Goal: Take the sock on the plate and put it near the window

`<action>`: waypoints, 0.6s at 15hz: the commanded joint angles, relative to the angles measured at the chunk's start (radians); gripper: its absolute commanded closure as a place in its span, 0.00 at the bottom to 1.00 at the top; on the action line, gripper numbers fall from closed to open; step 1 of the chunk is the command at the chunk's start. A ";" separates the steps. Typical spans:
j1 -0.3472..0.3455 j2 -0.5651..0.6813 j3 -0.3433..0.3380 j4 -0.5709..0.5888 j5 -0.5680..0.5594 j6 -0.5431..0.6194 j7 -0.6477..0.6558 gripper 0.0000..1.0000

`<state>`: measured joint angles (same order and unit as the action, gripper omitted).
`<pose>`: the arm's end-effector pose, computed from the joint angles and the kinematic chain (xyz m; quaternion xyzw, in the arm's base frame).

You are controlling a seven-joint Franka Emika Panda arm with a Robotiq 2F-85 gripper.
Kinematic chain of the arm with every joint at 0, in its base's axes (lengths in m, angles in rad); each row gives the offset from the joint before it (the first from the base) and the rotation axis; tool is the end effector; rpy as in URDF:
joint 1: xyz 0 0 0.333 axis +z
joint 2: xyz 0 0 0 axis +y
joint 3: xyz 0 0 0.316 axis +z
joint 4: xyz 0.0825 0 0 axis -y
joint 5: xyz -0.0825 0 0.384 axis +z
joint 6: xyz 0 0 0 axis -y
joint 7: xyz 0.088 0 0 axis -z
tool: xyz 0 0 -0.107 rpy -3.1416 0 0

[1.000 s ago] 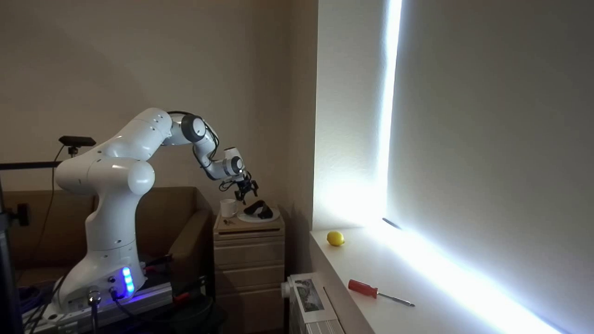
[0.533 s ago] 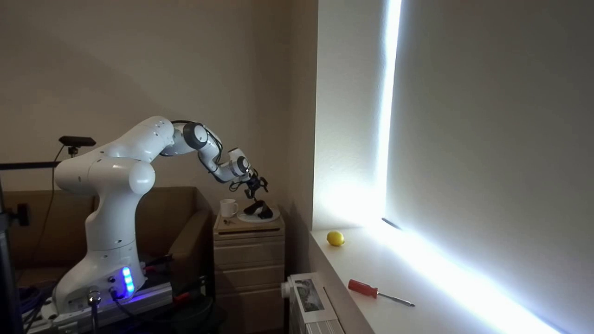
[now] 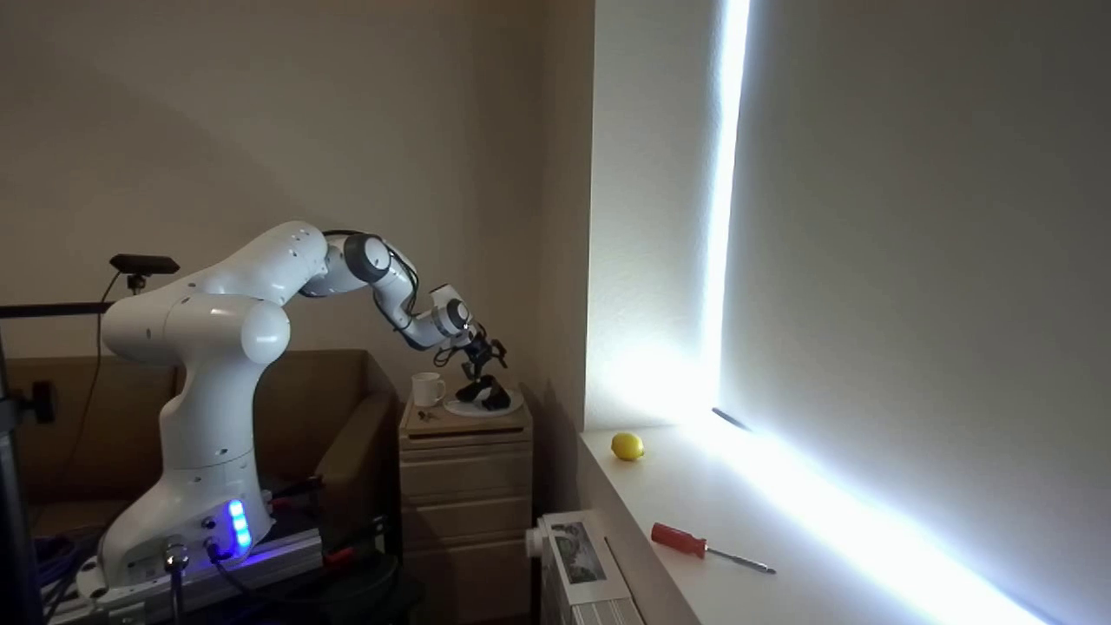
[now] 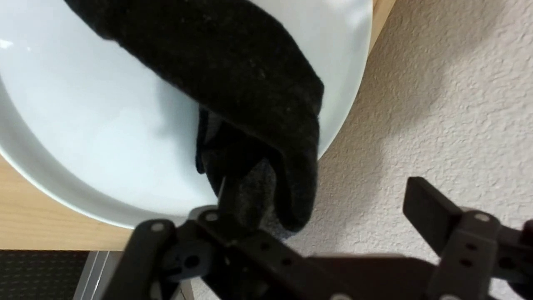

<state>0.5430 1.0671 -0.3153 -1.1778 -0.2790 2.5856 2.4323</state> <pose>0.7449 0.2647 0.1874 -0.6040 0.7467 -0.2493 0.1242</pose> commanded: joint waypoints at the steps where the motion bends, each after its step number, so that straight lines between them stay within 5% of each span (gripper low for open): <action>1: -0.031 -0.012 0.070 -0.007 0.014 -0.006 -0.029 0.26; 9: -0.053 -0.018 0.137 -0.030 0.037 0.027 -0.063 0.84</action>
<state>0.5123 1.0674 -0.2003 -1.1792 -0.2513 2.5890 2.3995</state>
